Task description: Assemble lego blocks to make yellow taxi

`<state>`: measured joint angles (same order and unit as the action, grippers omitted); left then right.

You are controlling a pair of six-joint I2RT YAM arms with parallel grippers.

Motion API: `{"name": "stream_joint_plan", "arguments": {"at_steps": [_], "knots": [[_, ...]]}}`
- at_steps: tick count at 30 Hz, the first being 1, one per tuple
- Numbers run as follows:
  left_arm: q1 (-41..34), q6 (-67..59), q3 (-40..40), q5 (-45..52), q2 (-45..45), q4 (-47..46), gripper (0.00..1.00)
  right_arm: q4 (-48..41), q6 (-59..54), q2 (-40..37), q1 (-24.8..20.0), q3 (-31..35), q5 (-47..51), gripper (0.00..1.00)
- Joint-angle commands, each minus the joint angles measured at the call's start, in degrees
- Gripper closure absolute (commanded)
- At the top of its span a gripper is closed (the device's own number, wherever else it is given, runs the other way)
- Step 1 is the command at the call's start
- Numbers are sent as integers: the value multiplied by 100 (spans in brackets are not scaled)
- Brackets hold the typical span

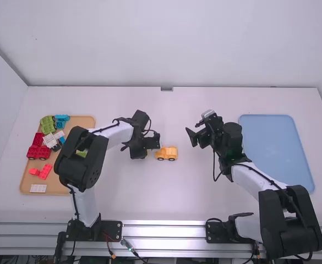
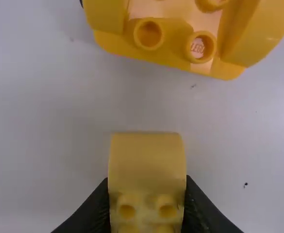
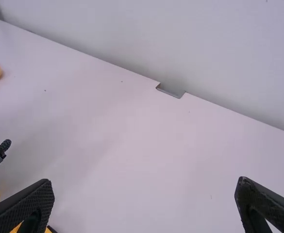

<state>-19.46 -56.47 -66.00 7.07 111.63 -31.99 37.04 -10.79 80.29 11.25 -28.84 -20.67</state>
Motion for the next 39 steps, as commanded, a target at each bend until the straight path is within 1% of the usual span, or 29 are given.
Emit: {"name": "stream_joint_plan", "arguments": {"at_steps": [1,4,7,9,13,16,20,23,26,27,30,32,37,38,39], "knots": [[37,186,-7,85,94,-7,72,7,9,-122,-7,55,-37,1],[37,286,-22,83,92,-2,78,7,7,-122,-7,55,-35,1],[37,402,-26,83,92,-15,79,7,4,-122,-7,55,-35,1],[37,570,-26,24,92,-2,77,9,7,-122,-7,55,-35,1],[37,1410,-26,-496,92,162,76,13,-11,-122,-7,55,-33,1],[37,2092,-55,-852,92,295,80,26,-15,-122,-7,55,-35,1],[4,2264,-144,-728,92,164,82,28,-17,-122,-7,52,-33,1],[-4,2341,-203,-490,92,-4,85,28,-15,-122,-7,52,-33,1],[-4,3064,-247,-474,92,-22,88,28,-15,-122,-7,55,-35,1],[-4,3101,-251,-474,92,-20,88,28,-13,-122,-7,52,-35,1],[-4,4052,-313,-470,92,-7,98,31,-52,-122,-7,55,-37,2],[-4,4520,-317,-476,92,31,98,26,-179,-122,2,55,-33,1],[-2,6389,-315,-474,92,249,98,46,-273,-122,11,55,-35,1],[-2,6452,-317,-476,92,247,98,46,-273,-122,11,55,-35,1],[28,7090,-315,-481,92,275,98,44,-271,-122,-9,55,-35,1]]}}
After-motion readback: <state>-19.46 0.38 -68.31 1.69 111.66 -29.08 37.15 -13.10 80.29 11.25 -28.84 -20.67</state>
